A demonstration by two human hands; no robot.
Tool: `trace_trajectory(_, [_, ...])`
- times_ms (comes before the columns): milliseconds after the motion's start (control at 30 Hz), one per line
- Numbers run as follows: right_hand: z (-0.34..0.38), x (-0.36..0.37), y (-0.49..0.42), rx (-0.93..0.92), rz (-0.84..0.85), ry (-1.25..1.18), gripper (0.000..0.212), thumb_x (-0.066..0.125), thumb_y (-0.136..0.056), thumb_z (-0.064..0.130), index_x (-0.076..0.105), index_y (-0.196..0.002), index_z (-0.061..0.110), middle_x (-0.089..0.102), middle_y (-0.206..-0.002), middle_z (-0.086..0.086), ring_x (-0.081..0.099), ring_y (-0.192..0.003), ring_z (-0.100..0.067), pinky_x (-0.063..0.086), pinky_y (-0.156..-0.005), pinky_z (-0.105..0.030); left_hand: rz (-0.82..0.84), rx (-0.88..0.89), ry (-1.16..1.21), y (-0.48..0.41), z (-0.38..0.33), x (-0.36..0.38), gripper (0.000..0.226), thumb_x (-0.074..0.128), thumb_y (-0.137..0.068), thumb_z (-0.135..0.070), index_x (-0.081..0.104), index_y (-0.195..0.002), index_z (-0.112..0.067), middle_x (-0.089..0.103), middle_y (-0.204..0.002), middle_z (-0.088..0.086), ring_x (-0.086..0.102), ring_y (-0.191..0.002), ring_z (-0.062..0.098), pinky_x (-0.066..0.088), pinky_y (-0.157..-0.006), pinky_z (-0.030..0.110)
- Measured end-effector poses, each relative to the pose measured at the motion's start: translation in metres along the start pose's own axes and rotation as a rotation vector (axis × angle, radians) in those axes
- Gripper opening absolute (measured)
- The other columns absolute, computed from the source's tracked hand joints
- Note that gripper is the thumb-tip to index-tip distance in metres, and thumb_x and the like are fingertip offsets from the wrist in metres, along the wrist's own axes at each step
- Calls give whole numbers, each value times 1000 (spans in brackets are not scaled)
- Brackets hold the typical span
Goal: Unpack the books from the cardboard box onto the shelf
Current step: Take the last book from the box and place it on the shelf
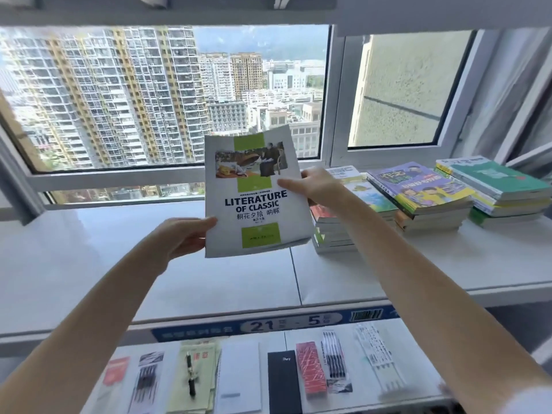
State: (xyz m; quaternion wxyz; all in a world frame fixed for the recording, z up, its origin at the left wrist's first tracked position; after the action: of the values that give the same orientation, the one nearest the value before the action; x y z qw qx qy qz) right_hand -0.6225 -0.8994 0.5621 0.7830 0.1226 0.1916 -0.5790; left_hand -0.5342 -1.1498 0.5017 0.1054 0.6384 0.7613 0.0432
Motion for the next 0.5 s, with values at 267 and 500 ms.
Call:
trace_trajectory(267, [-22, 59, -76, 313, 59, 329, 39, 65, -85, 40, 56, -94, 3, 69, -89, -13, 67, -66, -21, 57, -56, -29, 56, -305, 132, -49, 43, -18, 33, 62, -88, -26, 62, -111, -3, 70, -82, 6, 65, -61, 10, 53, -51, 13])
trace_trajectory(500, [-55, 80, -93, 351, 145, 626, 53, 48, -94, 44, 52, -120, -2, 60, -121, -16, 60, -92, -27, 47, -70, -30, 84, -311, 13, -78, 60, -13, 44, 65, -87, -27, 59, -118, 4, 62, -101, 15, 60, -72, 15, 55, -58, 16])
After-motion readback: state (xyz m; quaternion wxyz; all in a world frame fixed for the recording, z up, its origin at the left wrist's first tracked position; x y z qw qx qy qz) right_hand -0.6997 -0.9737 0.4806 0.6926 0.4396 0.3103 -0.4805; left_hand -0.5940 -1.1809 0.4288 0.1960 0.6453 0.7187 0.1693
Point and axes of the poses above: each hand's wrist, its own y-axis away from the middle knuckle, its own x-axis out of the palm, z = x × y, the point moved 5 cm from there along -y, towards the middle knuckle
